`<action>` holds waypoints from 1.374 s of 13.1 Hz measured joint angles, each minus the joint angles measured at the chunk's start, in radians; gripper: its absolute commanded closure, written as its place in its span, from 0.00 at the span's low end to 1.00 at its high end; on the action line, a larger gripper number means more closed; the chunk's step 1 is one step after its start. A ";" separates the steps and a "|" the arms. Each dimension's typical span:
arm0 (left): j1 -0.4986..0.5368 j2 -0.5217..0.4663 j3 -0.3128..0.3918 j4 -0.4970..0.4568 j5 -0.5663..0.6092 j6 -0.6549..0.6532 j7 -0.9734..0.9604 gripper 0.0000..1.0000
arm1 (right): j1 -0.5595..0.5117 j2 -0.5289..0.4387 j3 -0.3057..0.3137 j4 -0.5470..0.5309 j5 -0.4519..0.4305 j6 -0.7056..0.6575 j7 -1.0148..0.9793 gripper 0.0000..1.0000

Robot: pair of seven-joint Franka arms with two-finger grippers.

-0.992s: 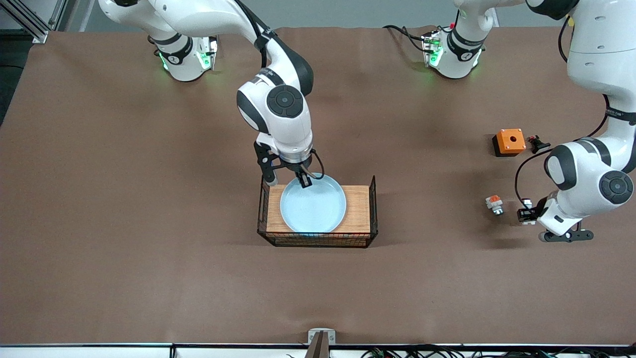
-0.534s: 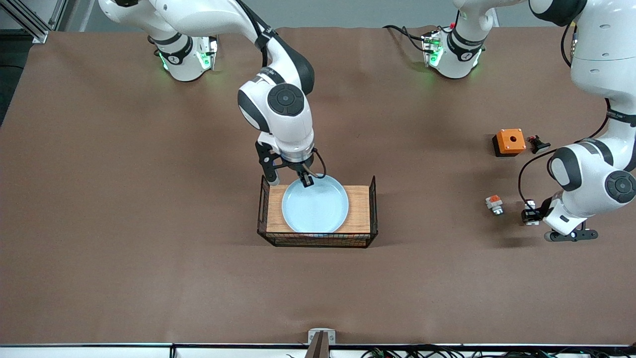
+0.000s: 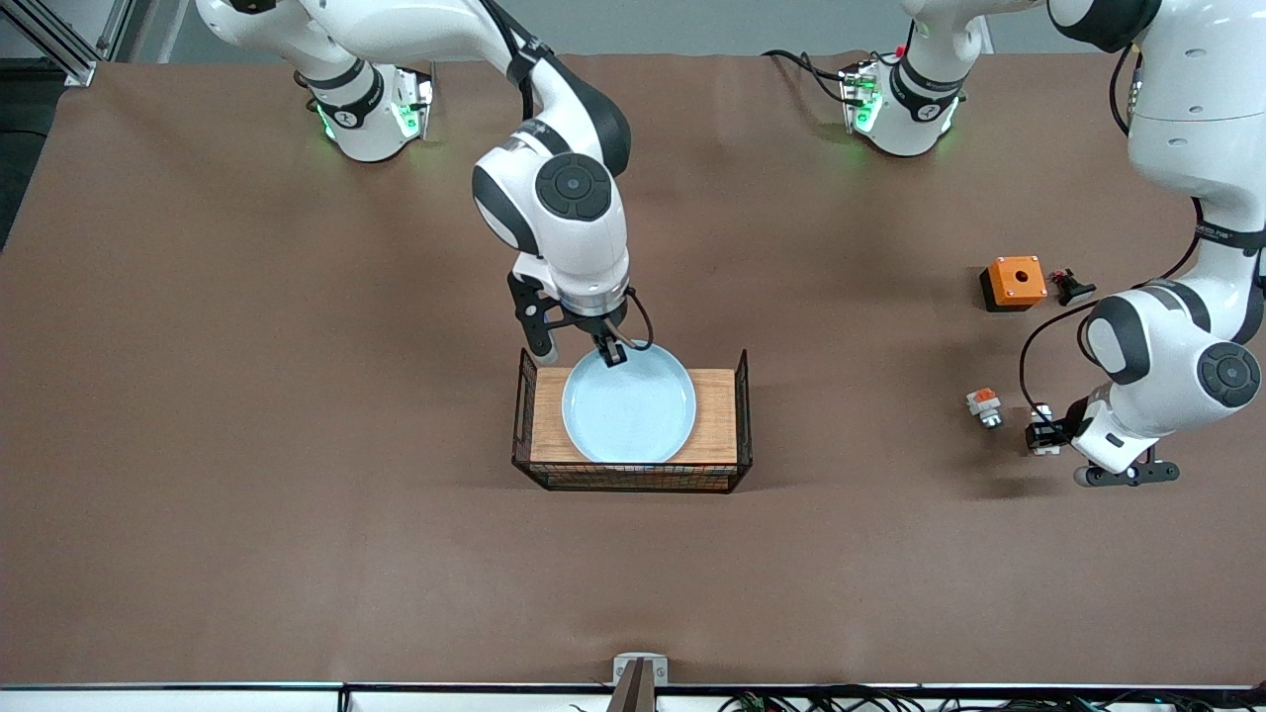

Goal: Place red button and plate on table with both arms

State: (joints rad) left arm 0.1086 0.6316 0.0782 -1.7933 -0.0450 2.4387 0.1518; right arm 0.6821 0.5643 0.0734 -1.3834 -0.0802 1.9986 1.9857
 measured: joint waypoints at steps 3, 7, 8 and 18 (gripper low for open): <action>0.002 -0.009 -0.002 0.015 0.000 -0.010 0.020 0.00 | 0.013 -0.035 0.007 0.045 0.000 -0.108 0.000 0.99; 0.001 -0.156 -0.023 0.043 -0.001 -0.169 0.009 0.00 | 0.020 -0.135 0.023 0.056 0.002 -0.260 -0.068 0.99; 0.001 -0.219 -0.026 0.047 -0.002 -0.233 -0.009 0.00 | 0.018 -0.167 0.021 0.058 0.008 -0.298 -0.114 1.00; 0.000 -0.665 -0.085 0.061 -0.003 -0.706 -0.238 0.00 | -0.429 -0.362 -0.009 0.051 0.060 -0.610 -1.269 1.00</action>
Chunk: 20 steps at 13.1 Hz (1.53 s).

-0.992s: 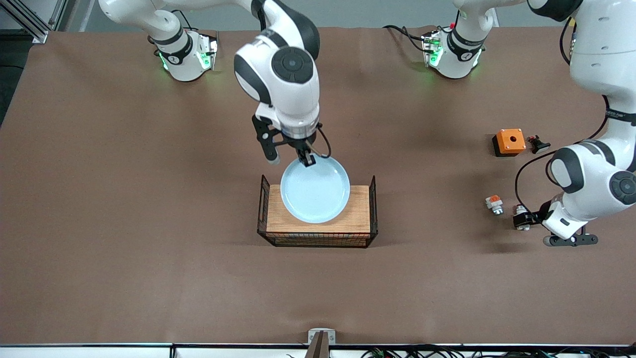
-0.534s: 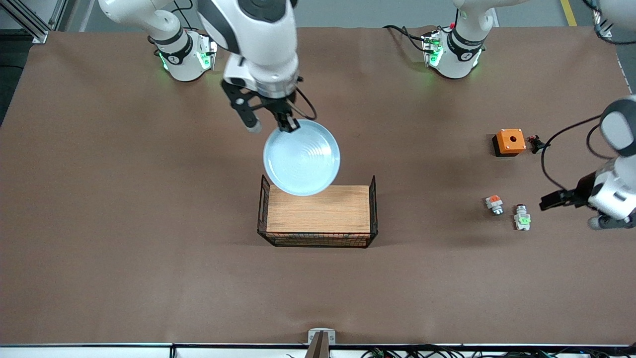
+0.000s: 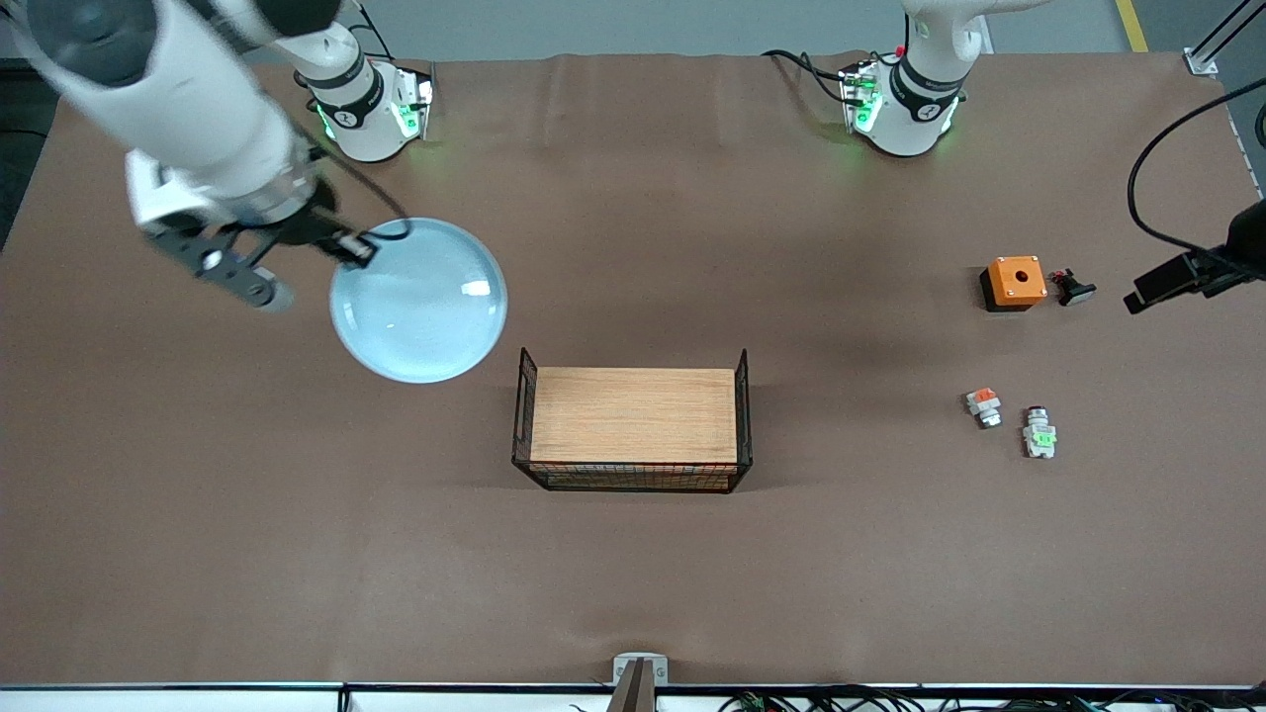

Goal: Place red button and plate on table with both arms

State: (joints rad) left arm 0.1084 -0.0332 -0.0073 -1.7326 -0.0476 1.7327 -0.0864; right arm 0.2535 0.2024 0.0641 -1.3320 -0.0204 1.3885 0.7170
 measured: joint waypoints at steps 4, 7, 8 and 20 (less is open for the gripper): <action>-0.002 0.005 -0.039 0.106 0.010 -0.115 0.007 0.00 | -0.247 0.030 -0.004 -0.076 0.001 0.153 -0.499 1.00; -0.002 0.027 -0.062 0.163 0.031 -0.141 0.007 0.00 | -0.370 0.087 -0.004 -0.180 0.002 0.331 -0.746 0.99; -0.002 0.031 -0.068 0.174 0.033 -0.142 0.009 0.00 | -0.399 0.110 -0.004 -0.213 0.002 0.380 -0.806 0.98; -0.121 0.011 -0.061 0.204 0.034 -0.211 0.011 0.00 | -0.478 0.216 -0.002 -0.591 0.002 0.906 -0.965 0.98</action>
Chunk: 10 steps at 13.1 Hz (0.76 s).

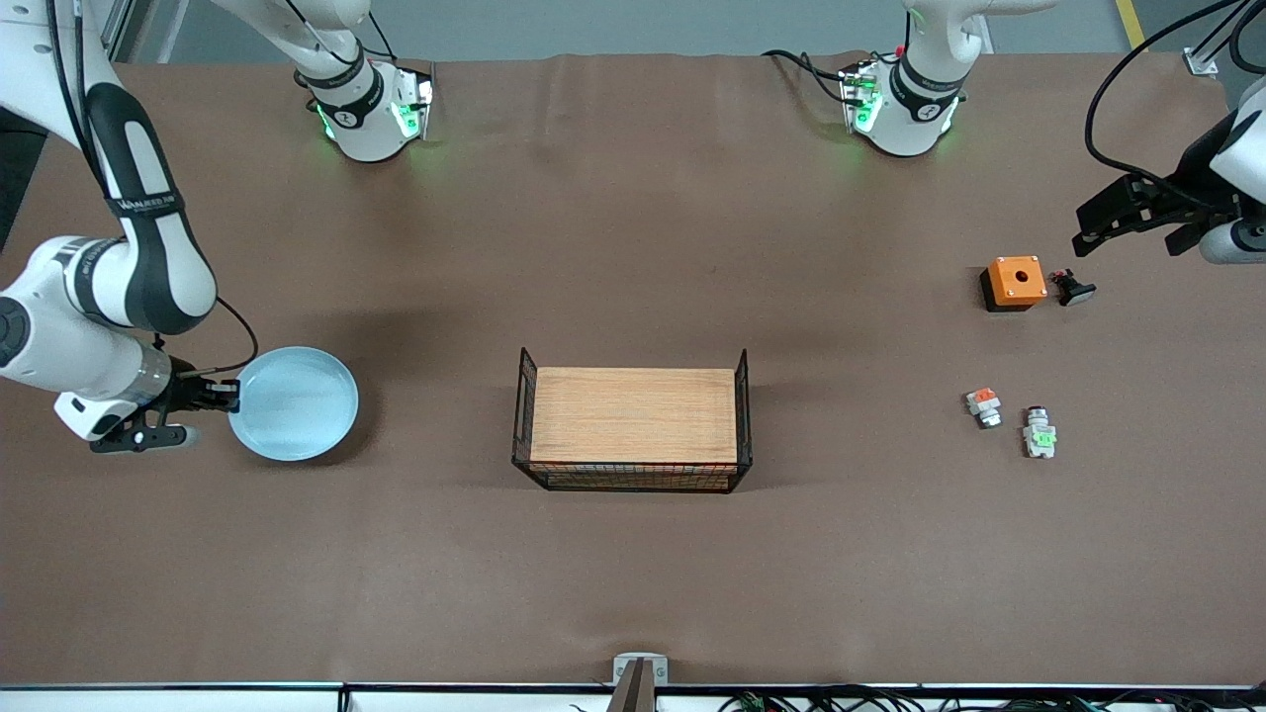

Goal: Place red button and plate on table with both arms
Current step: 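Carry the plate beside the basket and lower it with the right gripper, then open the right gripper and raise it away from the plate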

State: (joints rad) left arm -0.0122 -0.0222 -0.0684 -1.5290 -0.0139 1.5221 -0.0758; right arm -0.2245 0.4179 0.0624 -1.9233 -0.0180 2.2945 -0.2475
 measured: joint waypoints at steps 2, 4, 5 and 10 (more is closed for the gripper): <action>-0.001 0.000 0.000 -0.001 0.000 -0.002 0.000 0.00 | 0.000 0.037 0.000 0.000 0.000 0.027 0.000 0.96; -0.003 0.000 -0.002 -0.001 0.000 -0.002 0.000 0.00 | -0.001 0.061 0.000 0.000 0.000 0.038 0.000 0.94; -0.005 0.000 -0.003 -0.001 0.000 -0.002 0.000 0.00 | -0.002 0.069 0.000 0.000 0.000 0.044 0.000 0.93; -0.006 0.001 -0.004 -0.002 0.000 -0.003 0.000 0.00 | -0.012 0.104 0.000 0.001 0.000 0.085 -0.001 0.40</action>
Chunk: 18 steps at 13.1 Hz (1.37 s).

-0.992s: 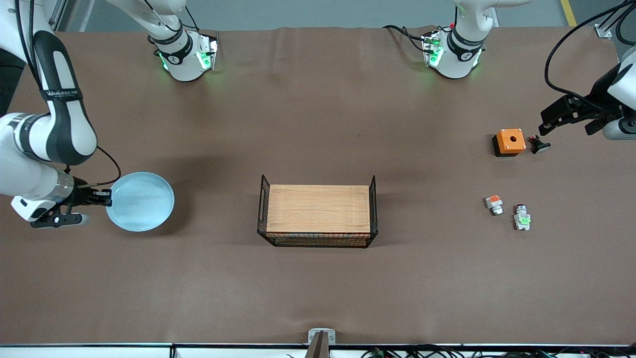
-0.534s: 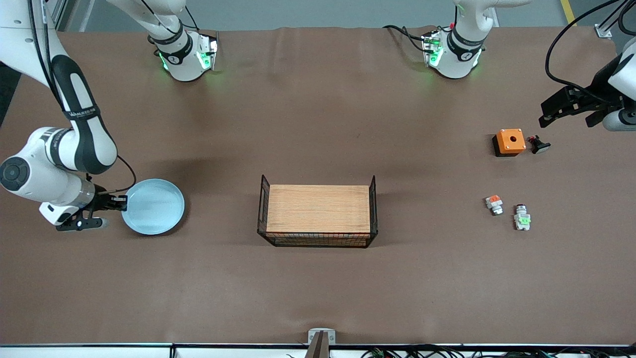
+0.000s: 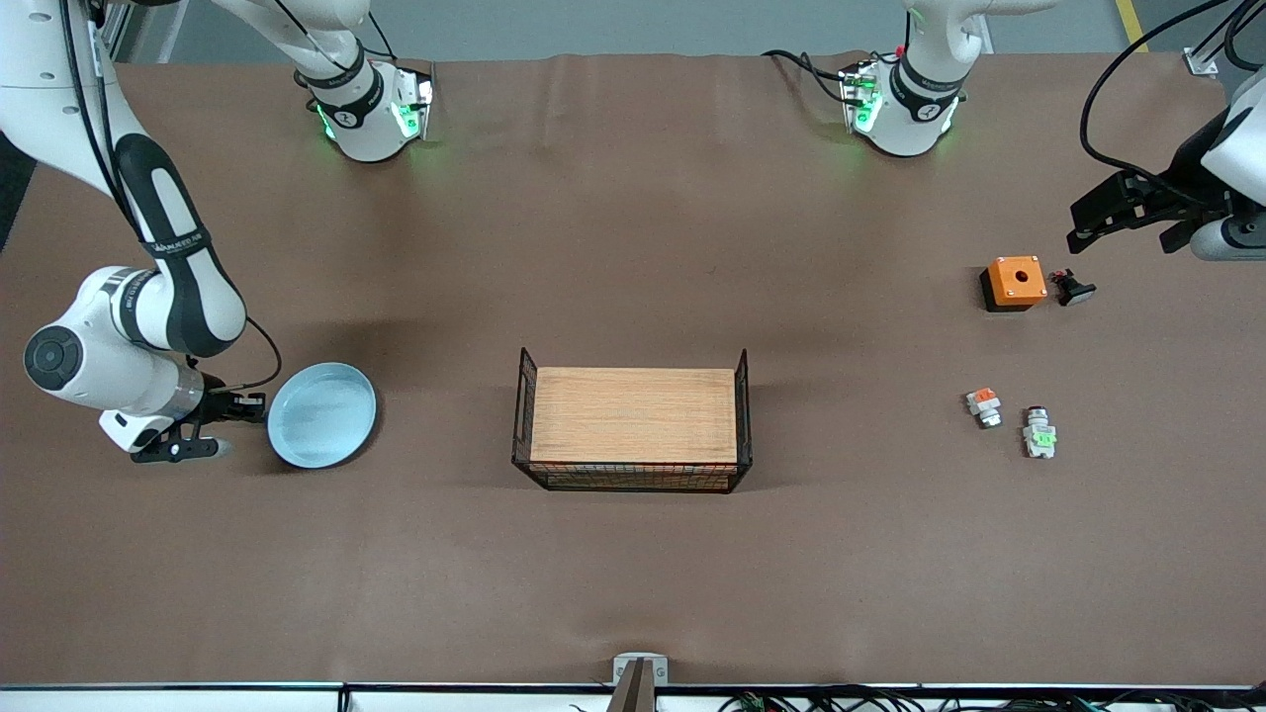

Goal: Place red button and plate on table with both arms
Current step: 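Open the right gripper and raise it away from the plate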

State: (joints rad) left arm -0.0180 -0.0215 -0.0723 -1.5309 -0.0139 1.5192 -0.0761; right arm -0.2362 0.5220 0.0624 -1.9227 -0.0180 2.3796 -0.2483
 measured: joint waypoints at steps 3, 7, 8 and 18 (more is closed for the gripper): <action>0.000 0.000 0.000 -0.001 0.000 -0.001 0.000 0.00 | -0.001 0.006 0.004 0.004 0.000 -0.003 0.000 0.00; 0.000 0.004 0.001 -0.005 0.013 -0.003 0.001 0.00 | 0.004 -0.060 0.019 0.034 0.000 -0.114 0.060 0.00; 0.000 0.004 0.001 -0.005 0.026 -0.003 0.001 0.00 | 0.017 -0.096 0.024 0.037 0.000 -0.165 0.113 0.00; -0.001 0.003 -0.008 -0.007 0.034 -0.012 0.001 0.00 | 0.124 -0.473 0.032 0.158 0.000 -0.659 0.258 0.00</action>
State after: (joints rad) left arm -0.0194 -0.0187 -0.0799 -1.5382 0.0203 1.5074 -0.0752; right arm -0.1118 0.0491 0.0948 -1.7643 -0.0177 1.7208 0.0097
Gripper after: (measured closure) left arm 0.000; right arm 0.000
